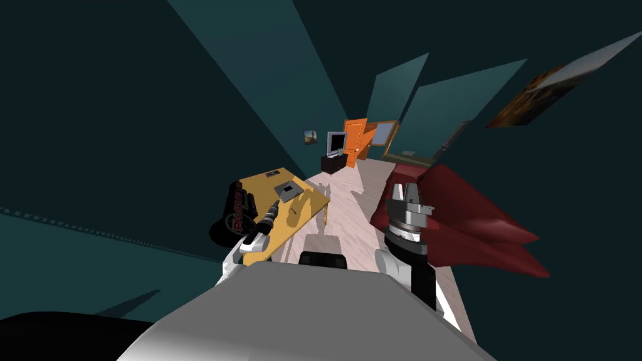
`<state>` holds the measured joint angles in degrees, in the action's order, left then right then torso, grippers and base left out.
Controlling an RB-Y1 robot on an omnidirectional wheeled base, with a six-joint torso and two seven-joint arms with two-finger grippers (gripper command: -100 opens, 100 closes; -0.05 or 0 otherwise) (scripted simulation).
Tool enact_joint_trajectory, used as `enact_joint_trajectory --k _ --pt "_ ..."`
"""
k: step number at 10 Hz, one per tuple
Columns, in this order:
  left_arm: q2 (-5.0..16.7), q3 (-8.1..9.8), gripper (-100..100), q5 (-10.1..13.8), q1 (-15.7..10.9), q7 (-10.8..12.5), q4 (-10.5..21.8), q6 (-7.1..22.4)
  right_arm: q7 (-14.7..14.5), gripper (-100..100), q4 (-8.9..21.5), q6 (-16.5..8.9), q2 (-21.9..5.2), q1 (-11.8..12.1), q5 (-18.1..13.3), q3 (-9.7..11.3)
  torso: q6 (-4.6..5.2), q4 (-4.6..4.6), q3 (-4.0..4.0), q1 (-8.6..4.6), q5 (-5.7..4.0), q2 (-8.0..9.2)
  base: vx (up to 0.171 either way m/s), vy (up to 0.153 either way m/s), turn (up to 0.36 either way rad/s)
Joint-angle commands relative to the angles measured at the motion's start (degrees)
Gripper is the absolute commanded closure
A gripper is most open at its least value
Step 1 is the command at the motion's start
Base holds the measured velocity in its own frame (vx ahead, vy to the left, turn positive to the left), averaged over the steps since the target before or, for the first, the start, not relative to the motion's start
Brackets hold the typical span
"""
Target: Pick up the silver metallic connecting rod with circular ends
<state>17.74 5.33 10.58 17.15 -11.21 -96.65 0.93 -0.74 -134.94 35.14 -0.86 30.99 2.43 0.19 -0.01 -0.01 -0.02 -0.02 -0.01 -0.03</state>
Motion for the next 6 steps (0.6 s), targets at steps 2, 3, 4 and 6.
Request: enact_joint_trajectory --k 2,3,4,6 --pt "0.10 0.28 -100 0.49 -0.29 -0.51 0.77 3.09 0.00 0 0.00 0.00 0.00 0.01 0.00 0.00 -0.05 0.00 0.01 0.02 0.00 0.02 0.004 0.000 -0.088" --pt "0.95 0.80 -100 1.68 -1.50 -1.11 3.58 5.32 0.00 0 0.00 0.00 0.00 0.01 0.00 -0.01 -0.07 0.01 0.03 0.02 0.00 0.05 0.004 -0.004 -0.307" --pt "0.95 0.80 -100 1.68 -1.50 -1.11 3.58 6.00 0.00 0 0.00 0.00 0.00 0.00 0.00 0.00 0.01 0.01 0.02 0.01 0.00 0.04 0.005 0.007 -0.169" --pt "1.79 1.33 -100 2.81 -2.73 -1.74 6.45 8.96 0.00 0 0.00 0.00 0.00 0.00 0.00 0.00 -0.01 0.01 0.02 0.04 0.00 0.04 0.005 0.010 -0.206"
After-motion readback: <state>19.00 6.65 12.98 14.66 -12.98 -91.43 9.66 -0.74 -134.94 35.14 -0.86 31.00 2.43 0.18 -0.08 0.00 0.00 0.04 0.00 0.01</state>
